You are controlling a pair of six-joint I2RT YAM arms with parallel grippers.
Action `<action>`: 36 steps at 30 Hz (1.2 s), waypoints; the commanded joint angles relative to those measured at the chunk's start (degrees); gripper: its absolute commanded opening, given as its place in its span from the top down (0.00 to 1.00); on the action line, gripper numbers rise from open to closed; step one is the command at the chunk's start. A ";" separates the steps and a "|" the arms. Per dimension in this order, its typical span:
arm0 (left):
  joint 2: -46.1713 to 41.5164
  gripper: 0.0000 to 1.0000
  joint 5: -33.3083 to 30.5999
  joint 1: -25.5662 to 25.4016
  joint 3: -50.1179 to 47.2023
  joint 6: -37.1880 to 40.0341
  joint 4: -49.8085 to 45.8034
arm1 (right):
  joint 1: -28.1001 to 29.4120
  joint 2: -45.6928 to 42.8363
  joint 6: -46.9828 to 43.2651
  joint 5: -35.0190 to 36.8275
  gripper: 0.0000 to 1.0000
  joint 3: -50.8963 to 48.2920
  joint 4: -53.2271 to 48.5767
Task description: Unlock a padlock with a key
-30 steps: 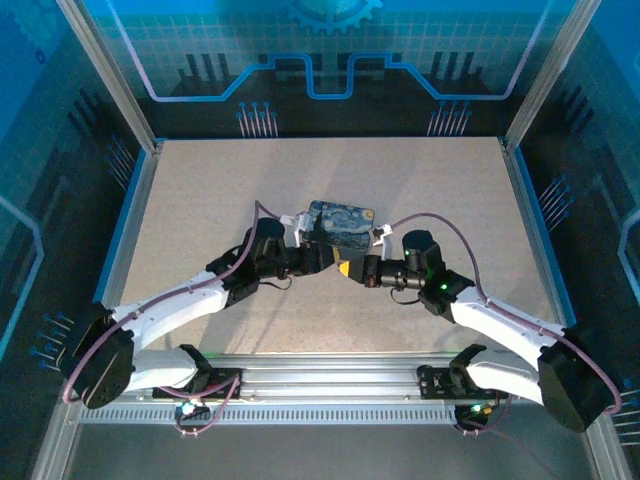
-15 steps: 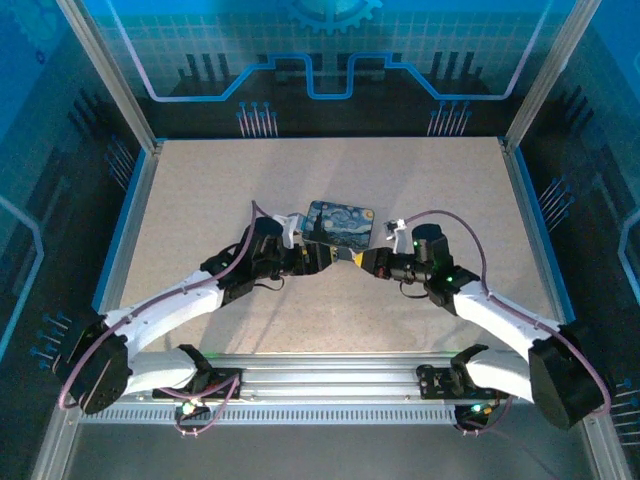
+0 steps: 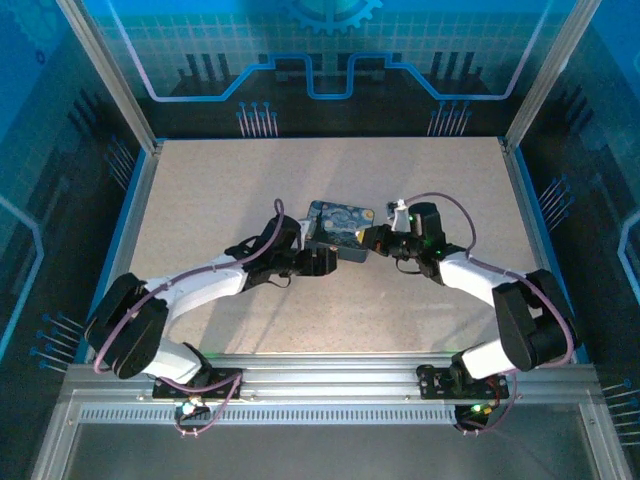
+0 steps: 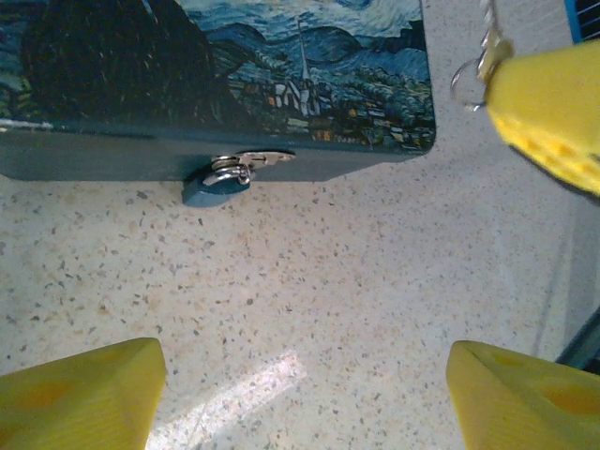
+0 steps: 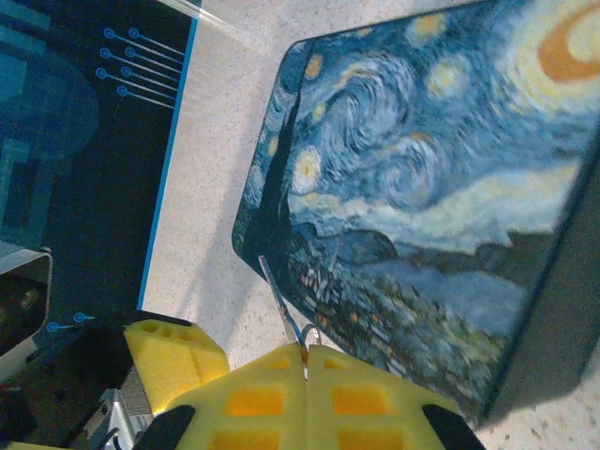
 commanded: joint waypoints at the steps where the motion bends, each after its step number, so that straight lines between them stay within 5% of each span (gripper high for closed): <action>1: 2.24 0.19 -1.50 0.46 1.63 2.16 2.07 | -0.58 2.55 -3.24 -0.52 0.99 4.12 -0.04; 14: 8.11 0.19 -2.09 0.48 2.96 3.89 6.50 | -0.77 12.72 -8.64 -1.05 0.99 13.11 -7.64; 36: 13.89 0.25 -2.93 0.51 -0.63 6.06 15.70 | 2.92 12.25 -3.66 1.07 0.99 1.93 -3.79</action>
